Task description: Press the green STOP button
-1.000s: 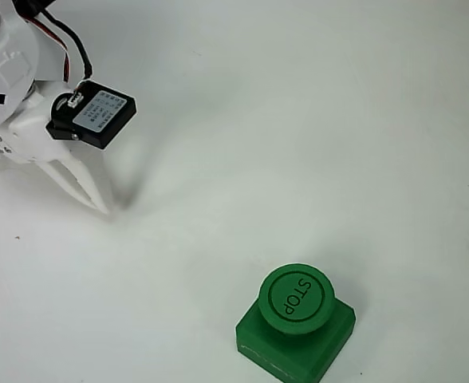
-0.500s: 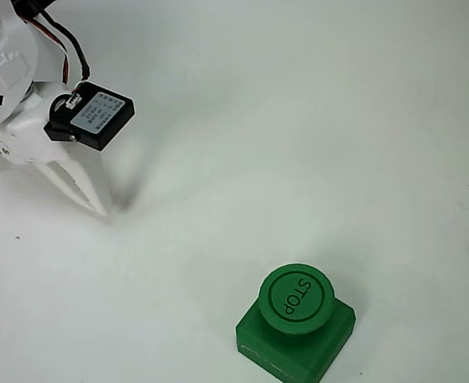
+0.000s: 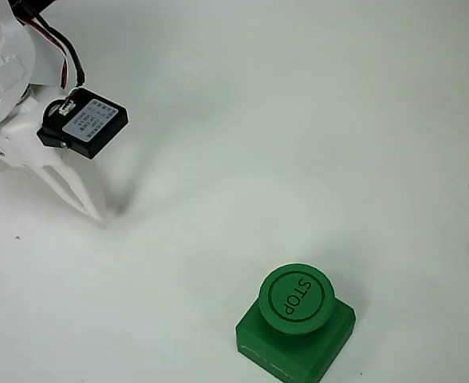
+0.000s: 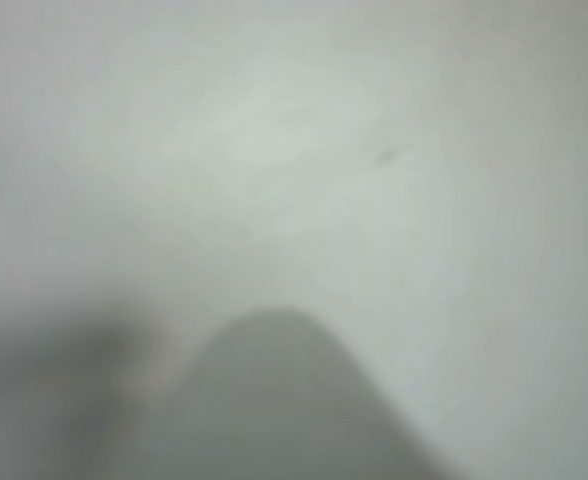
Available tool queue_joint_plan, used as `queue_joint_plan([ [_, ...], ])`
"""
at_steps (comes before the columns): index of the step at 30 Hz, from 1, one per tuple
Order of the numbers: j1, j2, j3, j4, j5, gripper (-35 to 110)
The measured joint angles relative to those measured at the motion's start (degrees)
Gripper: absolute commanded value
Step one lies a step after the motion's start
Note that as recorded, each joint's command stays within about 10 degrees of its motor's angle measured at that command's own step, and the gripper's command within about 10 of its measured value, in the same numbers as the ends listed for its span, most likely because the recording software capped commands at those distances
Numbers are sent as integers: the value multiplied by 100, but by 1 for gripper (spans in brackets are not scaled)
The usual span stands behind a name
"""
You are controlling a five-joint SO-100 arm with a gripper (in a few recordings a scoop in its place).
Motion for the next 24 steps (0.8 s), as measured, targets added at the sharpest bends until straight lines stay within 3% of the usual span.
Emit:
queue_joint_plan([
  [24,-343,0,0,0,264,0],
])
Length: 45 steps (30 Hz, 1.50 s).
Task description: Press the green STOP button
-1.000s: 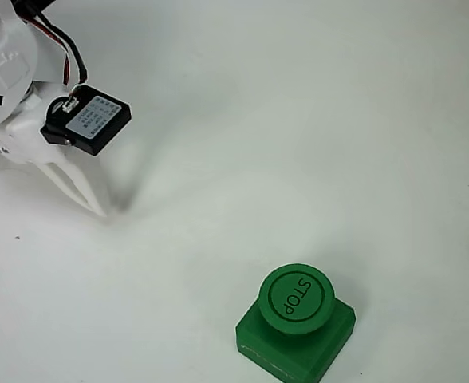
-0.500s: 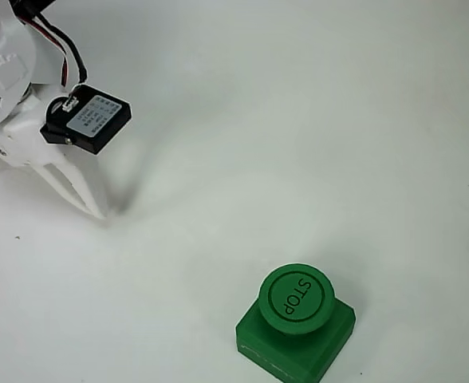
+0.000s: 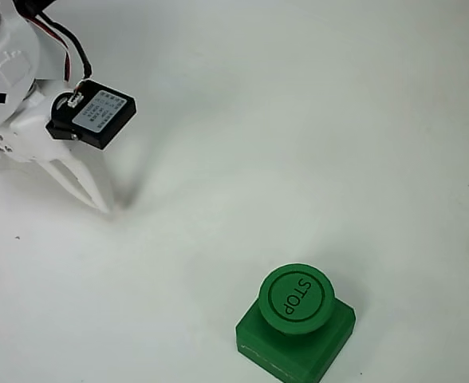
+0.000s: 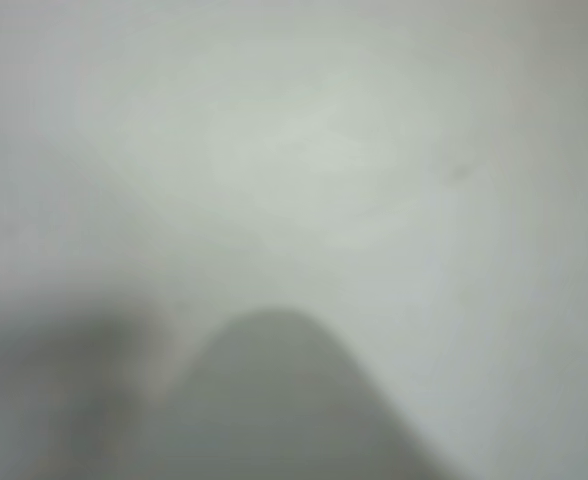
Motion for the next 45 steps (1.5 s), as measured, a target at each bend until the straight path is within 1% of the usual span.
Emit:
queue_joint_plan([
  [4,44,0,-141,70,18,0],
  [8,53,-272,-721,114,-35,0],
  [21,510,-4236,-2997,141,-589,0],
  [28,527,-6275,-4271,501,-853,0],
  [32,527,-6979,-5001,668,-932,0],
  [38,527,-7893,-6108,1178,-1116,0],
  [45,527,-8411,-7427,1529,-1134,0],
])
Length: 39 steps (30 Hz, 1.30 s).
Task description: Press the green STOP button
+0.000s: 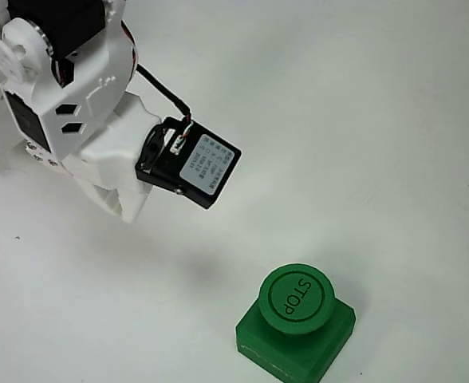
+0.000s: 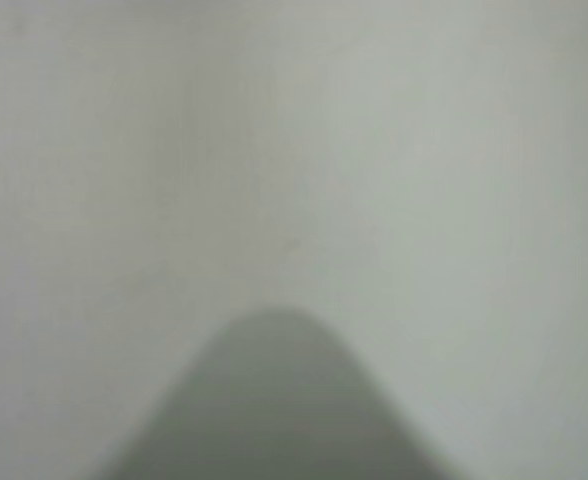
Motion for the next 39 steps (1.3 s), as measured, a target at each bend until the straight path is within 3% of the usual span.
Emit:
queue_joint_plan([
  [16,0,-1573,-2435,1020,-176,0],
  [39,-176,-2962,-4280,1178,-308,0],
])
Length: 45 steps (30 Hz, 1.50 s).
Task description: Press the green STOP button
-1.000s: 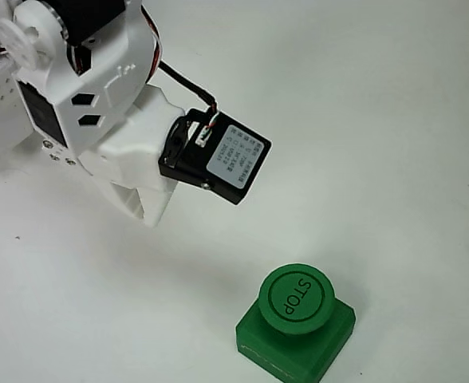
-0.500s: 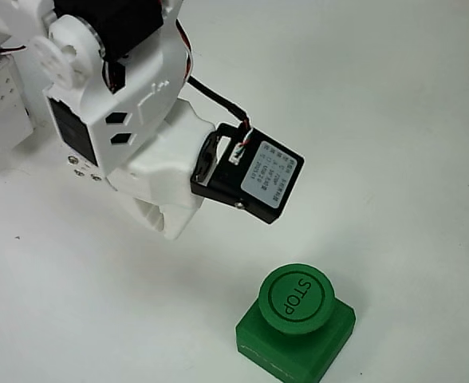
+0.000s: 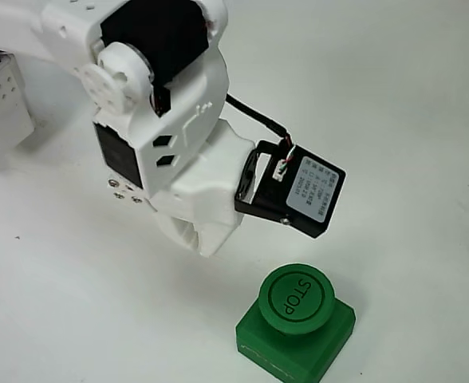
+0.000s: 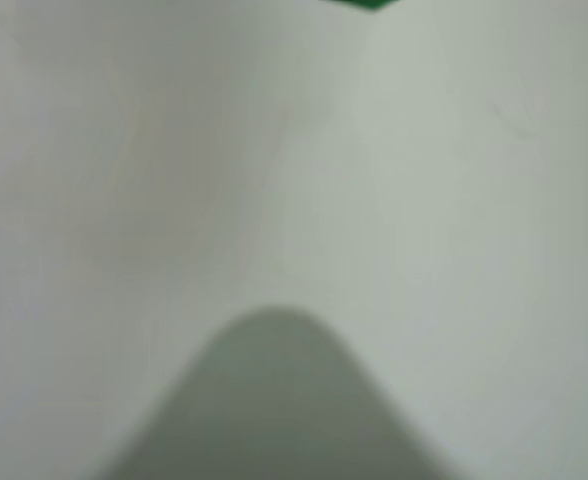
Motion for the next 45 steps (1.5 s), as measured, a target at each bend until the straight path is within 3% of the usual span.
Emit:
queue_joint_plan([
  [45,-264,-1934,-3199,0,-105,0],
])
